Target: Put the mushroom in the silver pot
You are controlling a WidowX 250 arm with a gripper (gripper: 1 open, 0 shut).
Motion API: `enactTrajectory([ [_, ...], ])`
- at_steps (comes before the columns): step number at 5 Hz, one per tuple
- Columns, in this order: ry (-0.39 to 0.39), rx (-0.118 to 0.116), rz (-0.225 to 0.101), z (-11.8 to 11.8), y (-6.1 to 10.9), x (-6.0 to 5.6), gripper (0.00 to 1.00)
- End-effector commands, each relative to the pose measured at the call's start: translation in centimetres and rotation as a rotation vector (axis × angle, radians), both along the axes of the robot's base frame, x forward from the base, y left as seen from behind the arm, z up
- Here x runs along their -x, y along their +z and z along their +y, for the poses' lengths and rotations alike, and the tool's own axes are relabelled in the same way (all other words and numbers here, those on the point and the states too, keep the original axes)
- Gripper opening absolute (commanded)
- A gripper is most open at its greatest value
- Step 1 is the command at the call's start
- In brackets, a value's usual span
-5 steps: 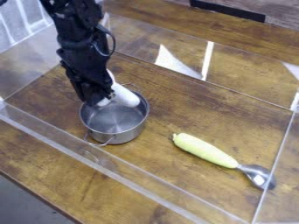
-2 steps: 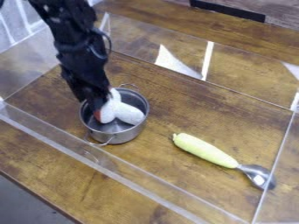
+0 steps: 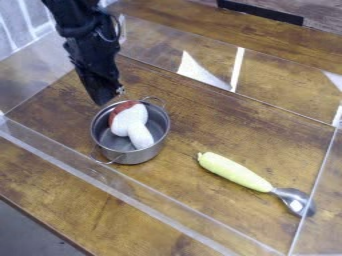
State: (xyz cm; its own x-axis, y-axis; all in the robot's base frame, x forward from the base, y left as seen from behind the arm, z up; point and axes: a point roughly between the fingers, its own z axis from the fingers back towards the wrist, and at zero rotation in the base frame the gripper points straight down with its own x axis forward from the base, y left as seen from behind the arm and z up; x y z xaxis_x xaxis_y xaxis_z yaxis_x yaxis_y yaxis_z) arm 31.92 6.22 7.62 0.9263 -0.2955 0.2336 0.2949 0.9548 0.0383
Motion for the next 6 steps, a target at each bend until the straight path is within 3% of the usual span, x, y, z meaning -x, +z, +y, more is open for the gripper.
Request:
enactTrajectory([
  [1,-0.059,0.014,-0.041,-0.7,1.1,-0.7,0.00],
  [4,-0.016,0.107,0.002,0.2,1.5,1.9,0.00],
  [5,-0.037,0.133,0.022,0.3,2.1,2.2,1.00],
  [6,-0.002,0.099,0.004,1.3,3.7,1.4,1.00],
])
